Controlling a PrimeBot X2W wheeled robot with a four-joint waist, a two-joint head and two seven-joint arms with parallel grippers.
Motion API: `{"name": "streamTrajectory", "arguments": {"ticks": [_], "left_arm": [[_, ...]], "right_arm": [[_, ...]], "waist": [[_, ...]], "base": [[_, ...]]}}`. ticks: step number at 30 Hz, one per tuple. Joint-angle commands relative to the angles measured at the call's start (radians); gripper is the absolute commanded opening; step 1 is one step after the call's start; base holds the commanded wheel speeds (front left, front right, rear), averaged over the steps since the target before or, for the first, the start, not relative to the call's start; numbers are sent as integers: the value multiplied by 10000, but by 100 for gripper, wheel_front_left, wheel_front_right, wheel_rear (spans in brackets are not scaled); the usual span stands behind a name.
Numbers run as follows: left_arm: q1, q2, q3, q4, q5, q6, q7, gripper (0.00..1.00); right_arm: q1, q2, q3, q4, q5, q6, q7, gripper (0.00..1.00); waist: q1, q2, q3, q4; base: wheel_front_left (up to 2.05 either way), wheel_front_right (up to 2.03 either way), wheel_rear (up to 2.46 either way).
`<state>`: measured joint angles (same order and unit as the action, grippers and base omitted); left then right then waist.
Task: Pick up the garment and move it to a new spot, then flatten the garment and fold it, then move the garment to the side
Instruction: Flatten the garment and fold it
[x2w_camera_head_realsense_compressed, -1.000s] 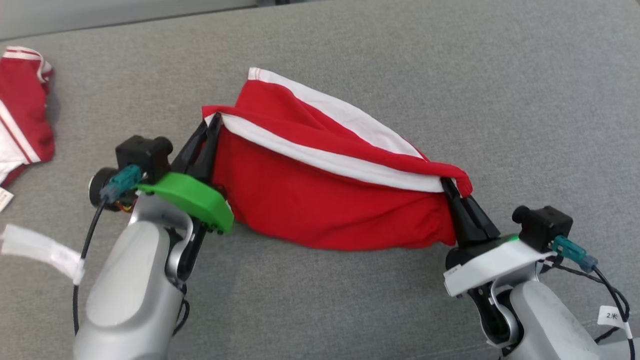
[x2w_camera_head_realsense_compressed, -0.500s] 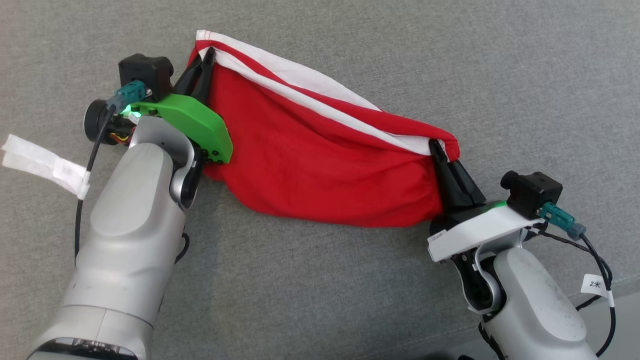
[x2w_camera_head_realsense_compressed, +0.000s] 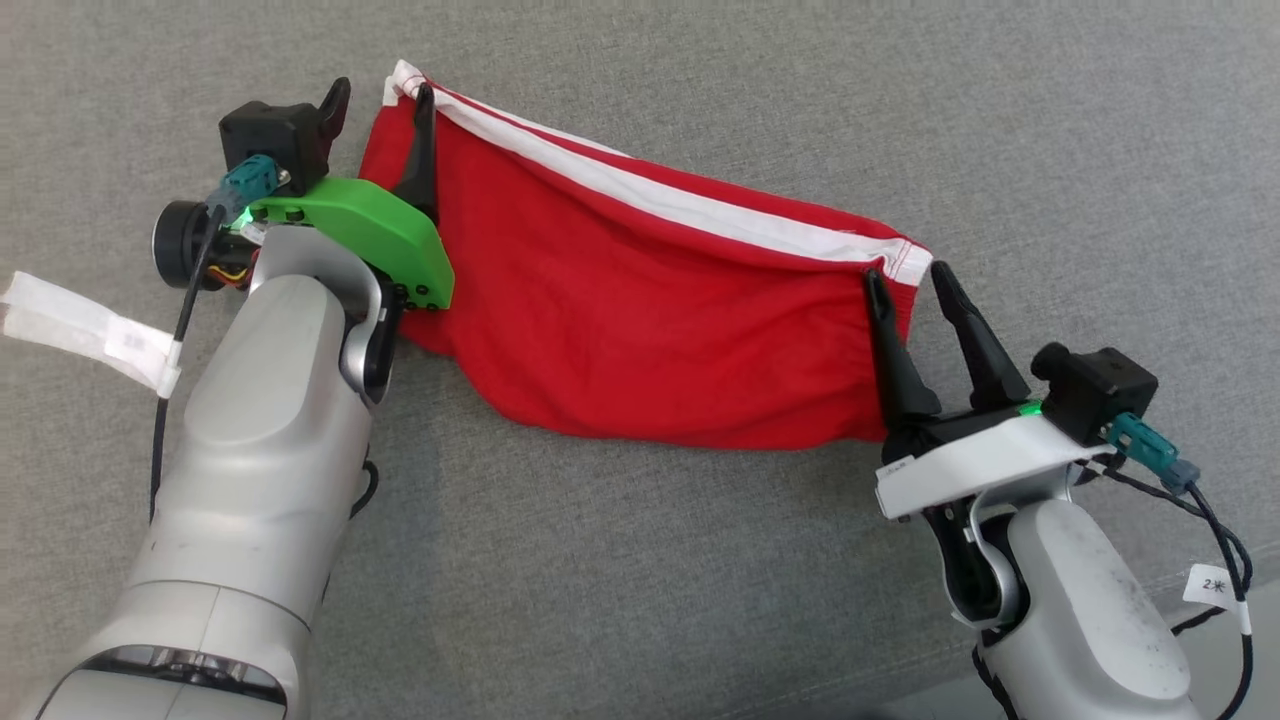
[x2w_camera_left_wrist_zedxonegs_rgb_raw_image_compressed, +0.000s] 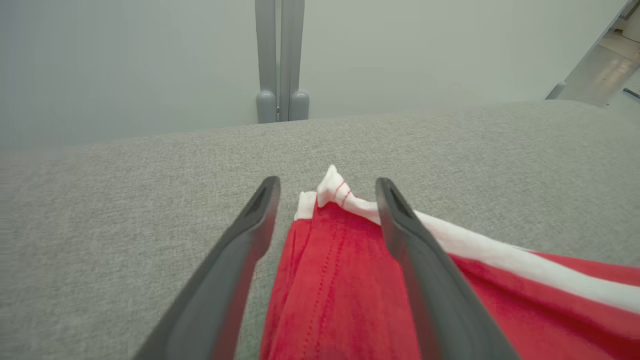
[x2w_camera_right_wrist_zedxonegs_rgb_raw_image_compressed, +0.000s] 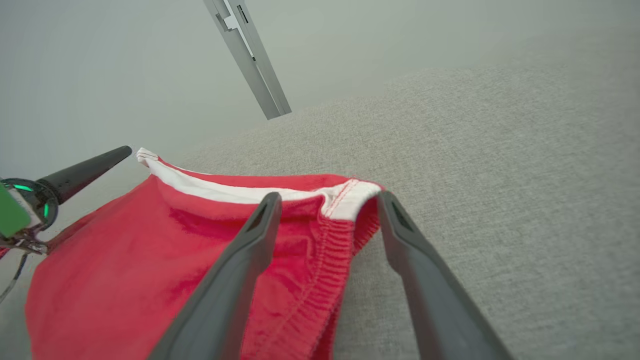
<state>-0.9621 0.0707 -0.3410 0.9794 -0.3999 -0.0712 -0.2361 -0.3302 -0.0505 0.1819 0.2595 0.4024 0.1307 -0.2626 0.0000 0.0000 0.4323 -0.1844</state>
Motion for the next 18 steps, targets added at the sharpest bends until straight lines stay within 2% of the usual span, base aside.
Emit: {"name": "streamTrajectory", "arguments": {"ticks": [1, 6, 9, 18], "left_arm": [[242, -59, -18, 12, -96, -65, -95, 100], [898, -113, -84, -16, -367, -193, -181, 100], [1335, -142, -137, 271, -596, -190, 237, 100], [1567, 33, -183, 933, -828, 176, 1506, 100]], "right_arm": [[218, -15, -103, -106, -218, 1, -32, 100], [1015, -9, -684, -611, -766, 1, -32, 100], [1497, -9, -1045, -924, -1179, 1, -31, 100], [2119, -6, -1324, -1709, -1657, 1, 48, 100]], "waist": [[0, 0, -299, 163], [0, 0, -936, 422], [0, 0, -1327, 519], [0, 0, -1627, 281]], "base": [[0, 0, 0], [0, 0, 0], [0, 0, 0], [0, 0, 0]]}}
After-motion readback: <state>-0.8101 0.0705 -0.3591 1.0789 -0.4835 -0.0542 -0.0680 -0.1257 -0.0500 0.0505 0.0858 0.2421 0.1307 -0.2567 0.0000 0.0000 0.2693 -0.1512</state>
